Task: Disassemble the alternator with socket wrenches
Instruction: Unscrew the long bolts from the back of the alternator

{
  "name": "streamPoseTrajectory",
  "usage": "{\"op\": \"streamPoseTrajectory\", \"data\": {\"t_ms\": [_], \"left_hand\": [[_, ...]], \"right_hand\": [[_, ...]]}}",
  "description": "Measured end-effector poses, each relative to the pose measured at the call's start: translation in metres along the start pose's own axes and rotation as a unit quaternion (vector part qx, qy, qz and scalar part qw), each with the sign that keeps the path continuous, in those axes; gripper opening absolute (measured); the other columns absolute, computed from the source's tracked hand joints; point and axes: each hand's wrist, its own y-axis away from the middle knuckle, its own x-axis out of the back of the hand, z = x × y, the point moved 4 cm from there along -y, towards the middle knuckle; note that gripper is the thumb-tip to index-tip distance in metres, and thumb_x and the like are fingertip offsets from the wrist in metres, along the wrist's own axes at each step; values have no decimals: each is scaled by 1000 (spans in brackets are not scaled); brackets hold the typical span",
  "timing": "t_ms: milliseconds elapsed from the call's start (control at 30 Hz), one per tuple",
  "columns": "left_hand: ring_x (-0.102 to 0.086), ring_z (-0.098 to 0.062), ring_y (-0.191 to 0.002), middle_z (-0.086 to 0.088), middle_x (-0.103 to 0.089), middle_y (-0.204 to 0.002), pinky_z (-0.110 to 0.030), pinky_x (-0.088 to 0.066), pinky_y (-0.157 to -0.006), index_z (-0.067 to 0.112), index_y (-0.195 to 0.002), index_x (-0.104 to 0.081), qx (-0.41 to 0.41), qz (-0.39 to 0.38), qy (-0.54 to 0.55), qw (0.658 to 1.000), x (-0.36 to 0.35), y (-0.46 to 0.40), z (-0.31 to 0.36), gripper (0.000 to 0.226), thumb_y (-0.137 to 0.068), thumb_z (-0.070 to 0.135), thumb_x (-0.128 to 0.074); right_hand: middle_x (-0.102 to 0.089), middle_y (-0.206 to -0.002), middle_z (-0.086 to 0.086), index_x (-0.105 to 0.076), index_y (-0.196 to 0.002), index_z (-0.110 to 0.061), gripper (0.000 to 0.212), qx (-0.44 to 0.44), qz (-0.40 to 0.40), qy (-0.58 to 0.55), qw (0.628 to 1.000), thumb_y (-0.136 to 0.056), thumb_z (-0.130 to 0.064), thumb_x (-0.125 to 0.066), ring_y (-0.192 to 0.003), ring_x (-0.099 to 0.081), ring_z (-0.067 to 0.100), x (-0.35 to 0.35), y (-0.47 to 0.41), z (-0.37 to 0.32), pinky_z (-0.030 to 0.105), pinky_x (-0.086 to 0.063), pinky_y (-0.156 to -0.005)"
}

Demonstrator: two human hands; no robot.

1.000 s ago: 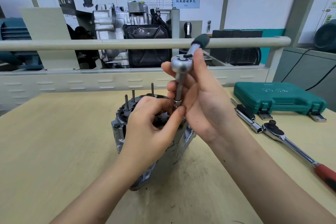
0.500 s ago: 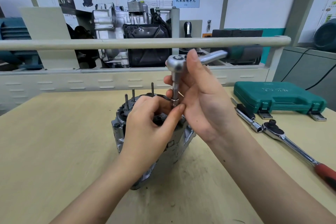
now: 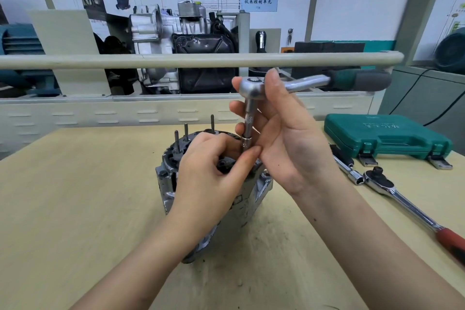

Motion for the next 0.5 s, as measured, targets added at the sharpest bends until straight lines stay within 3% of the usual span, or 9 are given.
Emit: {"op": "streamPoseTrajectory", "data": {"t_ms": [133, 233, 300, 433, 500], "left_hand": [[-49, -3, -72, 9, -52, -67, -9, -36, -63, 30, -66, -50, 3, -3, 12, 1000, 1, 1, 1, 15, -74, 32, -63], [-49, -8, -72, 4, -57, -69, -15, -39, -65, 13, -71, -61, -19, -27, 13, 999, 0, 2, 2, 26, -77, 38, -60], [-50, -10, -71, 2, -58, -68, -19, -40, -65, 6, -72, -64, -30, -33, 13, 999, 0, 1, 3, 35, -77, 39, -53], [-49, -13, -66, -3, -56, -62, -23, -39, -61, 3, -67, -63, -23, -16, 6, 1000, 1, 0, 3, 39, -75, 41, -59], [-48, -13, -65, -3, -55, -61, -19, -37, -59, 3, -65, -62, -16, -12, -2, 1000, 0, -1, 3, 39, -74, 41, -62]], "right_hand": [[-71, -78, -3, -57, -99, -5, 47, -16, -28, 19, 999, -67, -40, -55, -60, -64, 6, 0, 0, 2, 18, -48, -54], [-71, -77, -2, -71, -73, -16, 36, -31, -40, 30, 998, -70, -44, -49, -57, -62, 7, 1, -1, 4, 17, -49, -54], [-71, -77, -3, -72, -67, -18, 37, -35, -38, 36, 998, -70, -46, -48, -57, -61, 6, 0, -1, 3, 16, -49, -54], [-70, -76, -7, -57, -98, -7, 50, -28, -29, 39, 998, -66, -45, -51, -59, -61, 3, 0, -1, 2, 17, -47, -55], [-69, -75, -6, -51, -104, -8, 52, -16, -21, 24, 999, -65, -41, -55, -59, -60, 4, 1, -1, 1, 18, -47, -54]]}}
